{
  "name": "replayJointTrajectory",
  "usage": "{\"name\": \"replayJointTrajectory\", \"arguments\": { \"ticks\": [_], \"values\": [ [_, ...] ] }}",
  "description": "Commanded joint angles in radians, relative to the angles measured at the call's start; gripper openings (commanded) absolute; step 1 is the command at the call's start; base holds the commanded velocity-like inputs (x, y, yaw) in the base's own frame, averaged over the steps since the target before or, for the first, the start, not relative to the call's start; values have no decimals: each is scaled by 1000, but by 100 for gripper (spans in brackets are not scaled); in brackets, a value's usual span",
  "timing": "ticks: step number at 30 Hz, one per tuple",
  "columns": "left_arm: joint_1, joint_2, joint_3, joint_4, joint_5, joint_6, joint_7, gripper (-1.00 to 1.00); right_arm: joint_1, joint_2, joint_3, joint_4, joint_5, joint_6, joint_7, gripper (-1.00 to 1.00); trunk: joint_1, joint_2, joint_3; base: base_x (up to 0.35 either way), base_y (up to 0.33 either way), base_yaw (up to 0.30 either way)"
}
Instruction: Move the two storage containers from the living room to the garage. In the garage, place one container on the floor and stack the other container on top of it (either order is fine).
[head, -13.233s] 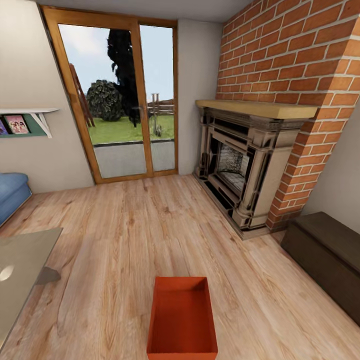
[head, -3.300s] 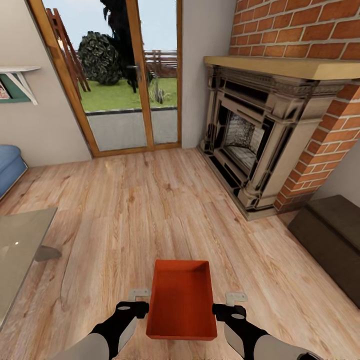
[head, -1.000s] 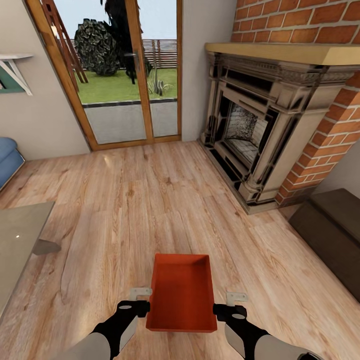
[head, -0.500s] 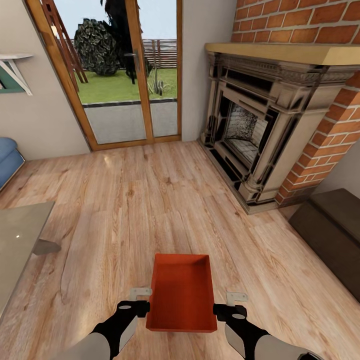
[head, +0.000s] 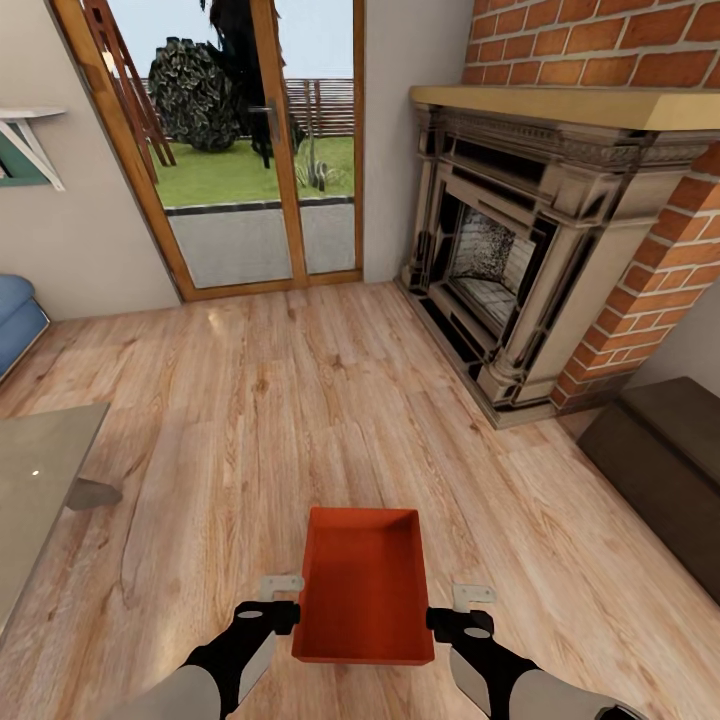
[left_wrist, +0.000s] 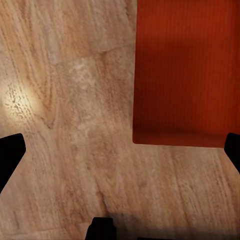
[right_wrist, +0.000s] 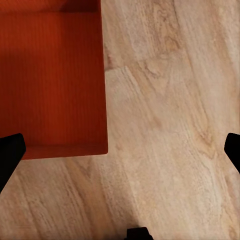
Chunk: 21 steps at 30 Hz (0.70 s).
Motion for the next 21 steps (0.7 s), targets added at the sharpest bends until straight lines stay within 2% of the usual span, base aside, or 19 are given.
{"name": "replayJointTrajectory", "arguments": {
  "ticks": [1, 15, 21],
  "values": [
    [0, -1, 2, -2, -5, 6, 3, 100, -1, 0, 8, 0, -11, -4, -3, 100, 0, 0, -1, 0, 0, 0],
    [0, -2, 1, -5, -5, 3, 12, 100, -1, -1, 8, 0, -11, -4, -3, 100, 0, 0, -1, 0, 0, 0],
    [0, -2, 2, -5, -4, 5, 11, 100, -1, -1, 9, 0, -11, -4, -3, 100, 23, -42, -20, 0, 0, 0]
  ]
}}
